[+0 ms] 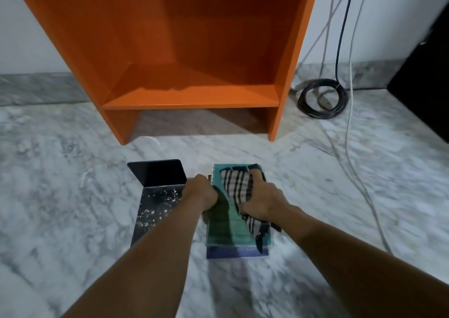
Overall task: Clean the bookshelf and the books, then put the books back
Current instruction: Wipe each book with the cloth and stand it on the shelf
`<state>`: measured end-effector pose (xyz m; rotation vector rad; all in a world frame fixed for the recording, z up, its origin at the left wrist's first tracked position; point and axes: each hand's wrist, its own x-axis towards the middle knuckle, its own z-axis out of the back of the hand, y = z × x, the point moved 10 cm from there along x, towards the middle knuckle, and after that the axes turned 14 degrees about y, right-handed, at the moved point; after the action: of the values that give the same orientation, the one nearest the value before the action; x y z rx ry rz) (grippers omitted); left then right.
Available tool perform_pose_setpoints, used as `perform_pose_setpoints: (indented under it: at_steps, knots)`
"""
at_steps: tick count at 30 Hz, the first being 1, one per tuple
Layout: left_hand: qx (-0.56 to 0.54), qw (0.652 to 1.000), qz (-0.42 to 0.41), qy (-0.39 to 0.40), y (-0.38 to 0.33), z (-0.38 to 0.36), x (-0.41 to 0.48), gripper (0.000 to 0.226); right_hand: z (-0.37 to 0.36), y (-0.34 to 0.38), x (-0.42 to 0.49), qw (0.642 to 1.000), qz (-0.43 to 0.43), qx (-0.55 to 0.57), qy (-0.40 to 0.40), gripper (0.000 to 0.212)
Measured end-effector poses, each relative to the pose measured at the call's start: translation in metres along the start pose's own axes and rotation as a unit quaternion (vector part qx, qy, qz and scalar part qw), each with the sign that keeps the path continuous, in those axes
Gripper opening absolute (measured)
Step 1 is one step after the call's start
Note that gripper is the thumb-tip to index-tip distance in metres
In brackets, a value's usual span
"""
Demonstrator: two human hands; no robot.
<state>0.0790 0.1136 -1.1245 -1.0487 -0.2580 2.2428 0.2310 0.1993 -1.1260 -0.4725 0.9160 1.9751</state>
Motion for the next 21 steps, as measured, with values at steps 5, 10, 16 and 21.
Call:
perform_pose_setpoints:
  at_steps: [5,10,16,21]
  knots:
    - [-0.092,0.994,0.042,-0.036,0.021,0.002,0.013,0.031,0.013,-0.023,-0.001,0.984,0.000,0.158,-0.077,0.070]
    - [-0.176,0.984,0.032,-0.008,0.030,-0.006,0.015,0.049,0.009,-0.031,-0.002,0.955,0.004,0.276,-0.114,0.067]
    - [-0.326,0.944,-0.017,0.050,0.018,-0.008,0.005,0.053,0.015,-0.033,-0.010,0.912,0.040,0.388,-0.125,0.062]
    - [-0.493,0.855,-0.123,0.104,-0.014,0.012,-0.014,0.057,0.041,-0.018,-0.038,0.892,0.105,0.423,-0.122,0.053]
